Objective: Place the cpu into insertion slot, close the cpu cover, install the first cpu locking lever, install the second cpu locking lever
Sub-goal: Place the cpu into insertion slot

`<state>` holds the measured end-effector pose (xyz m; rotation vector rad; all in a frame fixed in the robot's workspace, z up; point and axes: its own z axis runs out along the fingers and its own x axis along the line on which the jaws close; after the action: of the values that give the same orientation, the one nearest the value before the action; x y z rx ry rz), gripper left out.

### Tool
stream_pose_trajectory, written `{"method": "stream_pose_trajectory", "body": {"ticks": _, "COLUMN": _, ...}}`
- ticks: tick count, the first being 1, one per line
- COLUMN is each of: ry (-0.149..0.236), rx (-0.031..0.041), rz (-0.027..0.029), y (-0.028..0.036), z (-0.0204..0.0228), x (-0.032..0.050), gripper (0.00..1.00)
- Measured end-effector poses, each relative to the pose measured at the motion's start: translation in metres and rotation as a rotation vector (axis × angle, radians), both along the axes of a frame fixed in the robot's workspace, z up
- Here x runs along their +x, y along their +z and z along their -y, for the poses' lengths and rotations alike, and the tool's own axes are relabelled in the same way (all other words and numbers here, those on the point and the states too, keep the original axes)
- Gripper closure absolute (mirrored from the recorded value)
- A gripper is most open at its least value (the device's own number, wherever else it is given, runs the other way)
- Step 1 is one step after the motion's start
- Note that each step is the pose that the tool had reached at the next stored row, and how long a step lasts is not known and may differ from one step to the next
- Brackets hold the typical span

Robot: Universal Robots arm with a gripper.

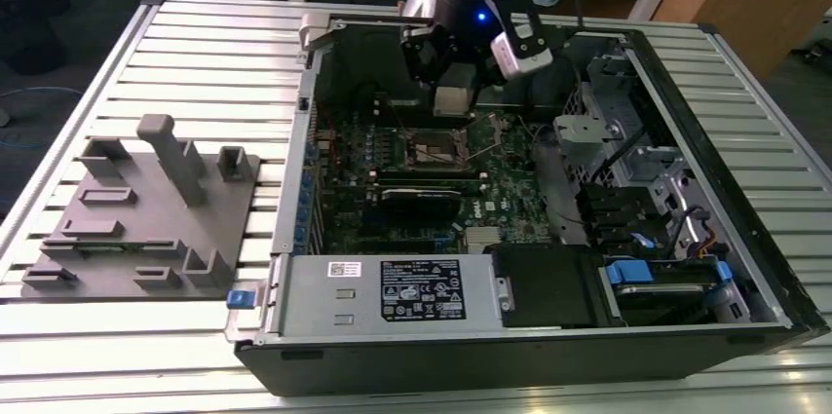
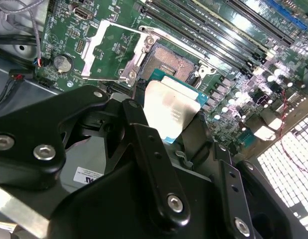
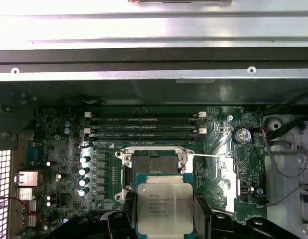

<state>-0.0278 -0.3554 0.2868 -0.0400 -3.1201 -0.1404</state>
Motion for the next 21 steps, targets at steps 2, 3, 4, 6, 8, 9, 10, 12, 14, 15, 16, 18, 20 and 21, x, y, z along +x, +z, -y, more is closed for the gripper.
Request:
{"method": "stream_pose_trajectory", "body": {"ticks": 2, "ry": 0.000, "rx": -0.0001, "rz": -0.0001, "y": -0.0025, "z": 0.0000, "x": 0.0000, "gripper": 0.46}}
{"method": "stream_pose_trajectory", "body": {"ticks": 3, "ry": 0.000, "rx": -0.0001, "rz": 0.0000, "y": -0.0039, "z": 0.0000, "x": 0.0000, "gripper": 0.46}}
{"method": "stream_pose_trajectory", "body": {"ticks": 4, "ry": 0.000, "rx": -0.0001, "rz": 0.0000, "y": -0.0054, "z": 0.0000, "x": 0.0000, "gripper": 0.46}}
{"method": "stream_pose_trajectory", "body": {"ticks": 6, "ry": 0.000, "rx": -0.0001, "rz": 0.0019, "y": -0.0081, "z": 0.0000, "x": 0.0000, "gripper": 0.46}}
{"method": "stream_pose_trajectory", "body": {"ticks": 8, "ry": 0.000, "rx": -0.0002, "rz": 0.0061, "y": -0.0107, "z": 0.0000, "x": -0.0001, "gripper": 0.46}}
{"method": "stream_pose_trajectory", "body": {"ticks": 9, "ry": 0.000, "rx": -0.0002, "rz": 0.0087, "y": -0.0121, "z": 0.0000, "x": -0.0003, "gripper": 0.46}}
{"method": "stream_pose_trajectory", "body": {"ticks": 10, "ry": 0.000, "rx": -0.0002, "rz": 0.0110, "y": -0.0134, "z": 0.0000, "x": -0.0004, "gripper": 0.46}}
{"method": "stream_pose_trajectory", "body": {"ticks": 12, "ry": 0.001, "rx": -0.0002, "rz": 0.0155, "y": -0.0158, "z": 0.0000, "x": -0.0007, "gripper": 0.46}}
{"method": "stream_pose_trajectory", "body": {"ticks": 14, "ry": 0.001, "rx": -0.0002, "rz": 0.0186, "y": -0.0183, "z": 0.0000, "x": -0.0009, "gripper": 0.46}}
{"method": "stream_pose_trajectory", "body": {"ticks": 15, "ry": 0.001, "rx": -0.0002, "rz": 0.0204, "y": -0.0196, "z": 0.0000, "x": -0.0011, "gripper": 0.46}}
{"method": "stream_pose_trajectory", "body": {"ticks": 16, "ry": 0.001, "rx": -0.0002, "rz": 0.0215, "y": -0.0205, "z": 0.0000, "x": -0.0012, "gripper": 0.46}}
{"method": "stream_pose_trajectory", "body": {"ticks": 18, "ry": 0.001, "rx": -0.0003, "rz": 0.0219, "y": -0.0212, "z": 0.0000, "x": -0.0013, "gripper": 0.46}}
{"method": "stream_pose_trajectory", "body": {"ticks": 20, "ry": 0.001, "rx": -0.0001, "rz": 0.0221, "y": -0.0217, "z": 0.0000, "x": -0.0013, "gripper": 0.46}}
{"method": "stream_pose_trajectory", "body": {"ticks": 21, "ry": 0.001, "rx": 0.0000, "rz": 0.0227, "y": -0.0227, "z": 0.0000, "x": -0.0013, "gripper": 0.46}}
